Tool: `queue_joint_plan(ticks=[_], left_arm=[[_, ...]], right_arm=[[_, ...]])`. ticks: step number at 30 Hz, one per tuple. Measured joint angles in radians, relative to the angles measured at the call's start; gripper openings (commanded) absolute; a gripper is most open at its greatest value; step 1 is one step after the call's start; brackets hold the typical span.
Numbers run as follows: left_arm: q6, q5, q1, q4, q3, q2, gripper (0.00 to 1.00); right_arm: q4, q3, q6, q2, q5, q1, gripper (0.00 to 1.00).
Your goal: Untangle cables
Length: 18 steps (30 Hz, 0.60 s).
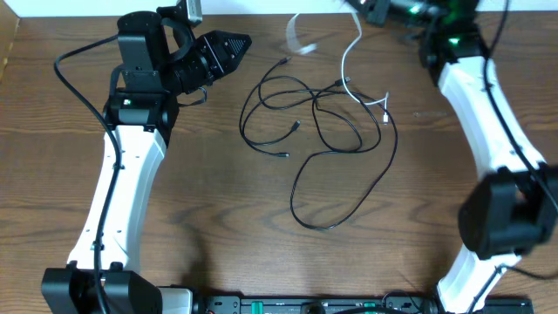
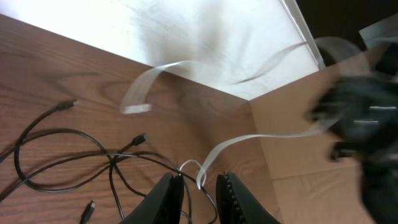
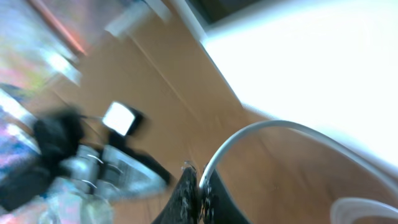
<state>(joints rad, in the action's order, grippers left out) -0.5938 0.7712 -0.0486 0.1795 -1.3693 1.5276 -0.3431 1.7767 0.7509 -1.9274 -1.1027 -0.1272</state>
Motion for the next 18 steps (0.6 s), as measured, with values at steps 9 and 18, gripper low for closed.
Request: queue_joint_plan(ticks=[9,18], left_arm=[[0.0,0.0,0.0,0.002,0.0,0.0,0.24],[0.0,0.0,0.0,0.003,0.0,0.0,0.24]], right_arm=[[-0.069,0.003,0.258,0.165,0.197,0.067,0.01],[0.097,0.008,0.275,0.228,0.44,0.121,0.01]])
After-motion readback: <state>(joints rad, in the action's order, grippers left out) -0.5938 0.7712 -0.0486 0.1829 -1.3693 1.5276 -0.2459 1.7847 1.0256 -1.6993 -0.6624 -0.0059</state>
